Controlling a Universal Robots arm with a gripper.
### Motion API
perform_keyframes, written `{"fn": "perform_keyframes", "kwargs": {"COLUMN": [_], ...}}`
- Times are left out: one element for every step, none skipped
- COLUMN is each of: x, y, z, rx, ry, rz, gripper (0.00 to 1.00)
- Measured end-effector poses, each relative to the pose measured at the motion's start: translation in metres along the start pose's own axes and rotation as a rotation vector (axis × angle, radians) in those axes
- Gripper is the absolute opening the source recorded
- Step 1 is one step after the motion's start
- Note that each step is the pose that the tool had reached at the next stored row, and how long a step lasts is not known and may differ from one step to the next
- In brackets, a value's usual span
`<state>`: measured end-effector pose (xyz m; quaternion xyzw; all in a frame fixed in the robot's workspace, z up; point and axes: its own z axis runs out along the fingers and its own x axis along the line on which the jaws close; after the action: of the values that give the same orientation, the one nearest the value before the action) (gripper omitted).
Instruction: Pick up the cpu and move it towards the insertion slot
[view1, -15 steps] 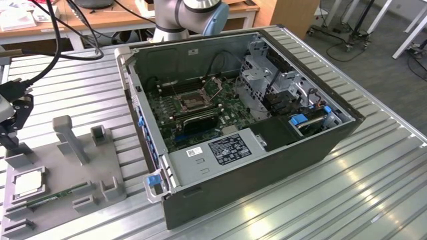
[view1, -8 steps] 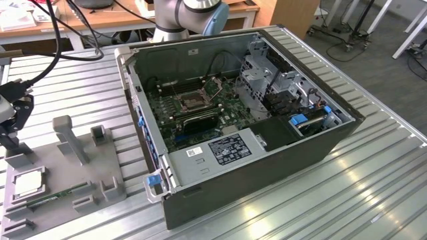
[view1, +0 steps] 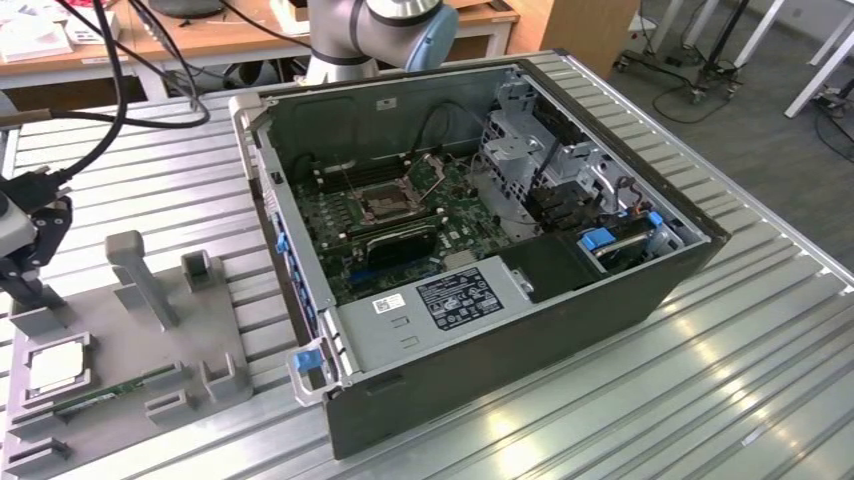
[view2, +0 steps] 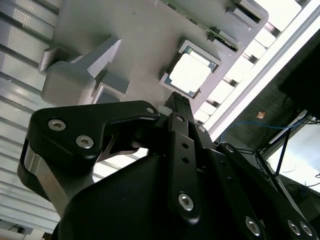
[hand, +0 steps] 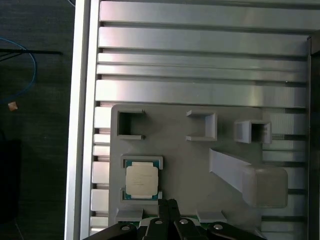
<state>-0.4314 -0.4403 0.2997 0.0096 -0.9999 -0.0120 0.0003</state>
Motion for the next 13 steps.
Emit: {"fn": "perform_keyframes", "kwargs": {"x": [0.0,0.0,0.0,0.0,0.0,0.0,0.0,0.0,0.0,0.0,0.0,0.0,0.0], "y": [0.0,0.0,-0.0001,-0.0001,-0.0001,-0.0001,-0.0002,-0.0002,-0.0002,-0.0002,-0.0003,-0.0002,-0.0003], "z": [0.0009,0.0018,0.0027,0.0036,0.0046,0.0056,0.0064,0.0074,0.0082,0.0091,0.0099,0.0107,0.0114], "rx": [-0.0001,0.0,0.0,0.0,0.0,0.0,0.0001,0.0,0.0,0.0,0.0,0.0,0.0], "ry": [-0.0001,0.0,0.0,0.0,0.0,0.0,0.0001,0.0,0.0,0.0,-0.0001,-0.0001,-0.0001], "rz": [0.0,0.0,0.0,0.0,0.0,0.0,0.0,0.0,0.0,0.0,0.0,0.0,0.0], "gripper": [0.11,0.11,0.11,0.11,0.11,0.11,0.11,0.11,0.11,0.11,0.11,0.11,0.11]}}
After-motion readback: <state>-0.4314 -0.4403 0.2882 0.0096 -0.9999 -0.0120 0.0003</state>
